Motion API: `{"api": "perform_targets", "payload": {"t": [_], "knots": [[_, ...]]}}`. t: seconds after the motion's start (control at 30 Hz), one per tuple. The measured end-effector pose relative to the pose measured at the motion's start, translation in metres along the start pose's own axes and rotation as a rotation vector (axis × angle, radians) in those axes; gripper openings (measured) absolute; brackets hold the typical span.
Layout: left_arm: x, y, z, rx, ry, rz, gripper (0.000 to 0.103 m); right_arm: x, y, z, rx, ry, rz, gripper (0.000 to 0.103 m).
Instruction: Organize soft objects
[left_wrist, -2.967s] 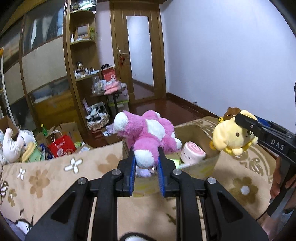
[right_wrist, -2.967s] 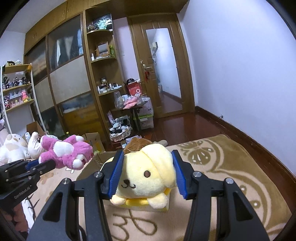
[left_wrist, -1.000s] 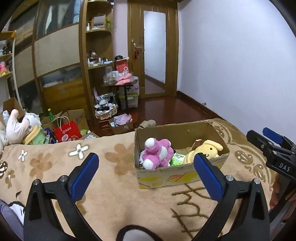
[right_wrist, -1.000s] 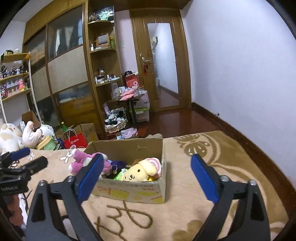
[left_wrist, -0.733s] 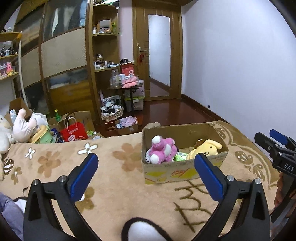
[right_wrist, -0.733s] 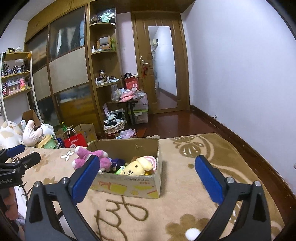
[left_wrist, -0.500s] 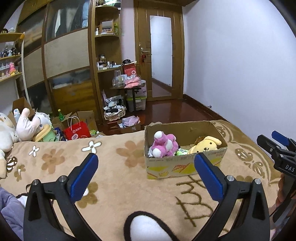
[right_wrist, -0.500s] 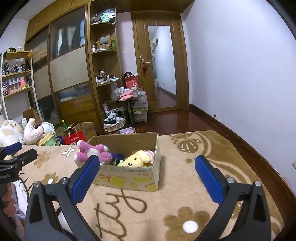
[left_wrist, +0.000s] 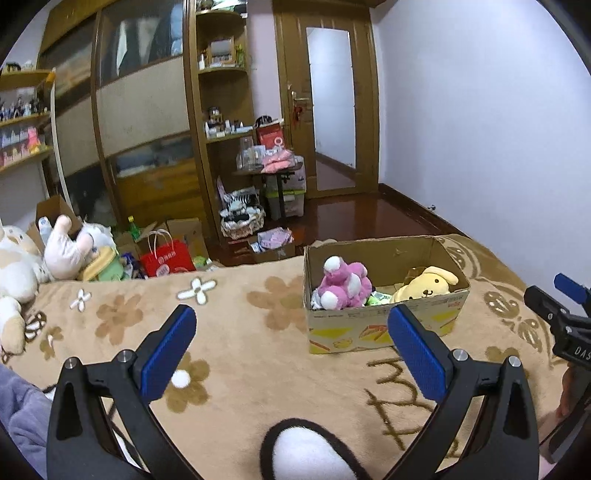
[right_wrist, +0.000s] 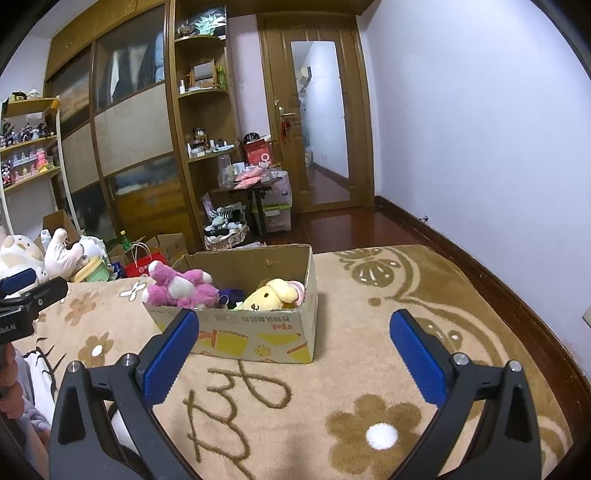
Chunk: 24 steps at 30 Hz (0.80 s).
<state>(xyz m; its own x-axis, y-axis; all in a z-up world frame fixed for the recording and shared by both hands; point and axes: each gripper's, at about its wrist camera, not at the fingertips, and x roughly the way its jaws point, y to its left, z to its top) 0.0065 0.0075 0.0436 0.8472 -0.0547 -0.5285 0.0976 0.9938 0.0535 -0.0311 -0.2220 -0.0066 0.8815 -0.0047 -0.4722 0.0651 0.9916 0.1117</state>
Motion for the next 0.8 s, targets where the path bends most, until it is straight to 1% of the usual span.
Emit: {"api": "perform_targets", "payload": {"t": [0.1,0.3,0.57,0.8], "knots": [[0.004,0.002,-0.001,-0.011,0.013,-0.006,0.102,0.001,0.0,0.0,-0.008,0.0,-0.003,0.103],[0.009,-0.001,-0.004,-0.001,0.023,-0.013,0.102,0.001,0.001,0.0,-0.001,0.003,-0.002,0.103],[0.012,-0.012,-0.007,0.046,0.022,-0.01,0.102,0.003,0.001,-0.005,-0.01,0.003,0.004,0.103],[0.011,-0.017,-0.008,0.067,0.012,-0.015,0.102,0.005,-0.001,-0.006,-0.008,0.005,0.0,0.103]]}}
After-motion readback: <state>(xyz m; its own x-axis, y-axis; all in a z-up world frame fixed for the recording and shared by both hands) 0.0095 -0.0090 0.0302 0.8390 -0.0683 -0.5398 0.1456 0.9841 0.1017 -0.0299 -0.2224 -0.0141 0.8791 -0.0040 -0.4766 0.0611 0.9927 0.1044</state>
